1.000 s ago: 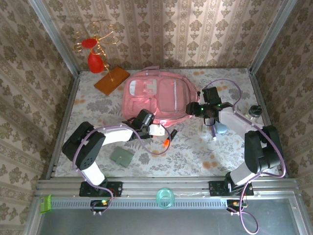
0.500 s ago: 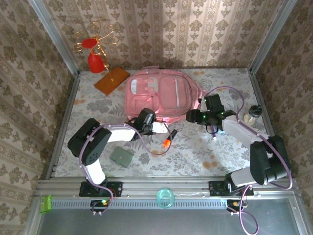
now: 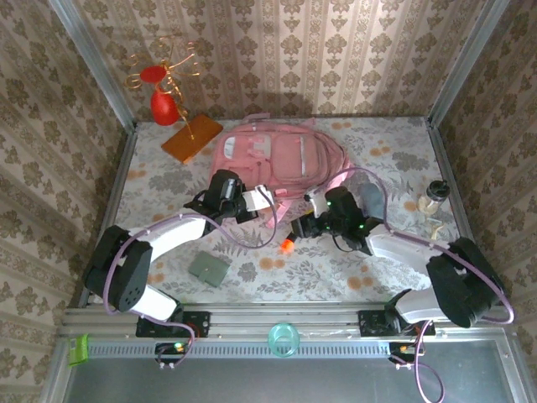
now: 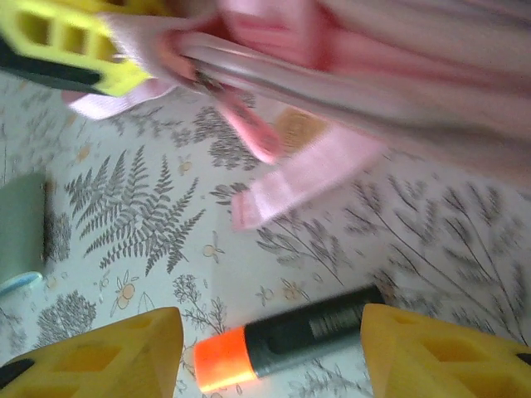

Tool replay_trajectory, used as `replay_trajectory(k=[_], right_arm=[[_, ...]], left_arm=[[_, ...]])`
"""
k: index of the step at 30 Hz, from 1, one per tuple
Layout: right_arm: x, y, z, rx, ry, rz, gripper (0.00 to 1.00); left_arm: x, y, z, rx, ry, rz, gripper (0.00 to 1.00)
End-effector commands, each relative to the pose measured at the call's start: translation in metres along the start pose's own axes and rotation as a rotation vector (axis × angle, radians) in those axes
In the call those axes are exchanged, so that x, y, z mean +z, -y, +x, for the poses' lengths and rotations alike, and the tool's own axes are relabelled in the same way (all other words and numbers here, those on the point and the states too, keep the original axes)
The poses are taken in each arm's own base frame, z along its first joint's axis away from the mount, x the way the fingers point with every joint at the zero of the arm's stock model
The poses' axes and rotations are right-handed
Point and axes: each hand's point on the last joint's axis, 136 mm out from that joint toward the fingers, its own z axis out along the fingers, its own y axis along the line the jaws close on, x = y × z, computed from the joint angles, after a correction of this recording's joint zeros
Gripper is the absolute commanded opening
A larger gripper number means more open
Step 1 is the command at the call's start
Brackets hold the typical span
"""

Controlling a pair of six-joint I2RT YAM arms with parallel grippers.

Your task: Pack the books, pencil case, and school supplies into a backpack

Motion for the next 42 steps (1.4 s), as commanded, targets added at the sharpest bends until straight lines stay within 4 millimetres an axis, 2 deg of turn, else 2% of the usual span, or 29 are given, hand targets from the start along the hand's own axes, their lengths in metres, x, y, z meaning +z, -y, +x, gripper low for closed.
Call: replay_trajectory(k=[1, 6, 10, 14, 24, 29, 35, 42], right_arm=[[0.019, -0.016, -0.029, -0.214, 0.152, 0.004, 0.57], [0.051, -0.012, -0.022, -0.274, 0.198, 0.025, 0.52], [0.062, -0.003, -0.018, -0.308, 0.212, 0.093, 0.52], [0.06, 0.003, -0.022, -0.325, 0.257, 0.135, 0.52], [0.045, -0.016, -0.028, -0.367, 0.314, 0.089, 0.36], [0.037, -0.02, -0.039, -0.342, 0.358, 0.085, 0.34], [0.045, -0.01, -0.037, -0.333, 0.338, 0.141, 0.27], [0.049, 0.004, -0.03, -0.318, 0.318, 0.202, 0.26]], left_arm=[[-0.011, 0.001, -0.036, -0.04, 0.146, 0.058, 0.0], [-0.014, -0.002, -0.038, -0.047, 0.153, 0.056, 0.0], [-0.014, -0.001, -0.038, -0.045, 0.152, 0.061, 0.0], [-0.013, -0.001, -0.036, -0.043, 0.145, 0.06, 0.0], [-0.009, 0.001, -0.032, -0.037, 0.115, 0.063, 0.0], [-0.008, 0.003, -0.032, -0.03, 0.108, 0.067, 0.0], [-0.007, 0.004, -0.033, -0.025, 0.107, 0.07, 0.0], [-0.007, 0.007, -0.034, -0.022, 0.108, 0.073, 0.0]])
